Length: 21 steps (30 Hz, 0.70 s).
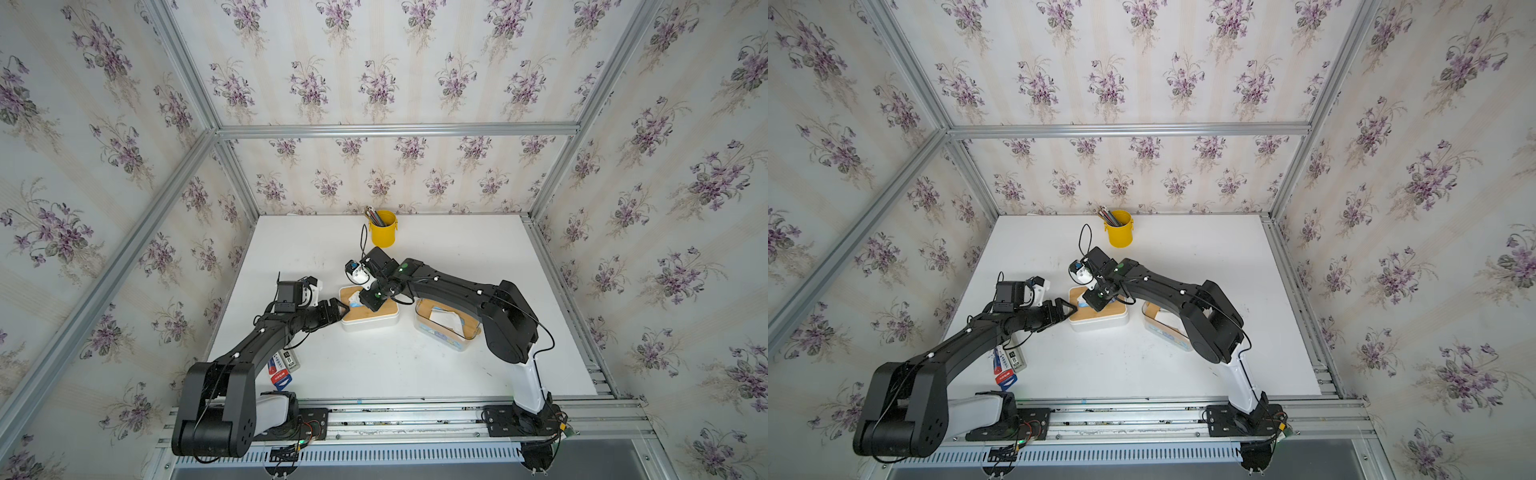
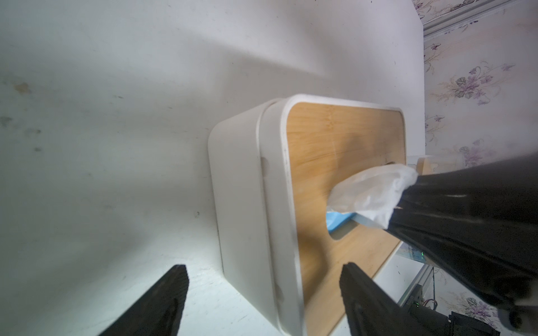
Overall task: Put the tissue paper into the tissue box
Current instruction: Pull the paper towel from the tissue box.
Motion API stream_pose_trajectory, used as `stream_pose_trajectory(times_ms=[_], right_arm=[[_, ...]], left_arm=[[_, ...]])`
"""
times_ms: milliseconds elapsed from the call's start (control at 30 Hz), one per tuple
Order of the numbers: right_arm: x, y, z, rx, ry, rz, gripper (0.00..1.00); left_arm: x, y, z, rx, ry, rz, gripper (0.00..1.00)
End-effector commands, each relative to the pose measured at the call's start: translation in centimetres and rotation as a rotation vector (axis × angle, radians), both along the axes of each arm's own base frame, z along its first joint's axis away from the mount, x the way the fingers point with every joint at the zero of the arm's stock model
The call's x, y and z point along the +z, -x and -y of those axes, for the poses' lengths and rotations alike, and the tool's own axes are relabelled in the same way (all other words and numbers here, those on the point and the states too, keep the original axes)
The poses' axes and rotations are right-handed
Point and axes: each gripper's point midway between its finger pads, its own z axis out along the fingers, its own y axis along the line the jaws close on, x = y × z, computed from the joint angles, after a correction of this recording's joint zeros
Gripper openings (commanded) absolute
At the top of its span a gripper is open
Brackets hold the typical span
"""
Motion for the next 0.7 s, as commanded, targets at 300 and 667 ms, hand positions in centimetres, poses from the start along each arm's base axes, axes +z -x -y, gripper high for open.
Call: stream_pose_trajectory(times_ms=[300,667], right_arm=[[2.3,-0.7,0.3,-0.004,-0.01,0.052,0.0],[3.3,-3.8,2.4,-0.061,0.157,0.181,0.02]], left_arm=[[0.0,-0.1,-0.2,-0.006,-0.019,0.011,0.86],[-0.4,-0.1,-0.3,-0.01,-0.033,0.004,0.86]])
